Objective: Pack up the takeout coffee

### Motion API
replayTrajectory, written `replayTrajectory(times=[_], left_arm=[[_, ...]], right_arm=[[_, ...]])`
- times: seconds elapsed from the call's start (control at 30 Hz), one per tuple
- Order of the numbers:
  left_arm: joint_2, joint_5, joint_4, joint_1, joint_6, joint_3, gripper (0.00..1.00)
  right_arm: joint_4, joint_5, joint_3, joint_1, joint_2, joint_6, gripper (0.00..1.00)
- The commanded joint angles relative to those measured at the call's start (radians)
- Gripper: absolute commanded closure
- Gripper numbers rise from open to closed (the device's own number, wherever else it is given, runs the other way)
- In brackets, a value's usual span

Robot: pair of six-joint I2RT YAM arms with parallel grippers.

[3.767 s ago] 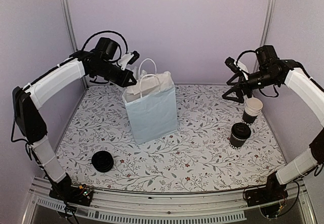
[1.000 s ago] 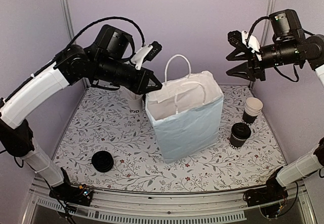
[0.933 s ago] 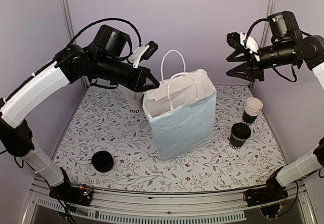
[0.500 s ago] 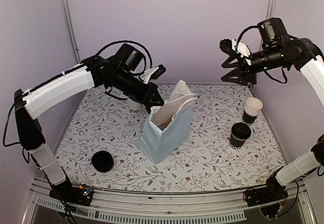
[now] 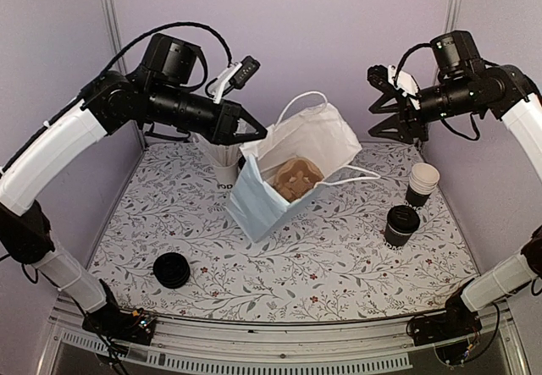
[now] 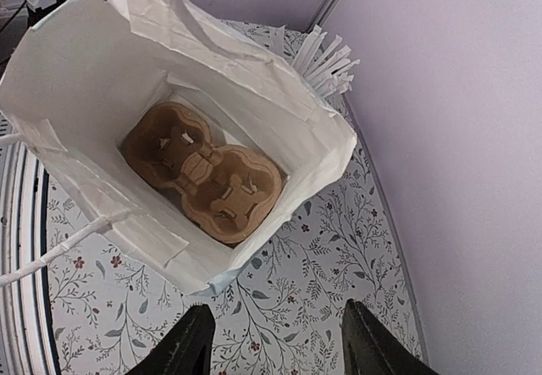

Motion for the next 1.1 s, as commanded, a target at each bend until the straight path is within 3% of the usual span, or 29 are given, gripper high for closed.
replayTrajectory(times=[0.0, 0.27, 0.43, 0.67, 0.8, 0.93, 1.07], left_arm=[[0.013, -0.168, -0.001, -0.169, 0.162, -0.048, 1.00], [0.050, -0.222, 0.036, -0.382, 0.176, -0.196, 1.00], [0.039, -0.228, 0.057, -0.438, 0.161, -0.218, 1.00], [0.047, -0.198, 0.041, -0.454, 0.181, -0.208, 1.00], [0.032, -0.268, 0.038, -0.448, 0.198, -0.201, 1.00], [0.014, -0.271, 0.032, -0.381, 0.224, -0.179, 1.00], [-0.006, -0.238, 0.032, -0.270, 0.245, -0.177, 1.00]], right_arm=[[0.030, 0.008, -0.036, -0.004, -0.022, 0.014, 0.46], [0.038, 0.018, -0.098, -0.024, -0.039, 0.010, 0.45], [0.031, 0.017, -0.110, -0.026, -0.042, 0.007, 0.44], [0.026, -0.001, -0.123, -0.027, -0.044, 0.007, 0.44], [0.003, 0.014, -0.134, -0.027, -0.053, -0.005, 0.44], [-0.032, 0.070, -0.188, -0.035, -0.062, -0.016, 0.44], [-0.125, 0.065, -0.179, -0.139, -0.006, -0.020, 0.40]])
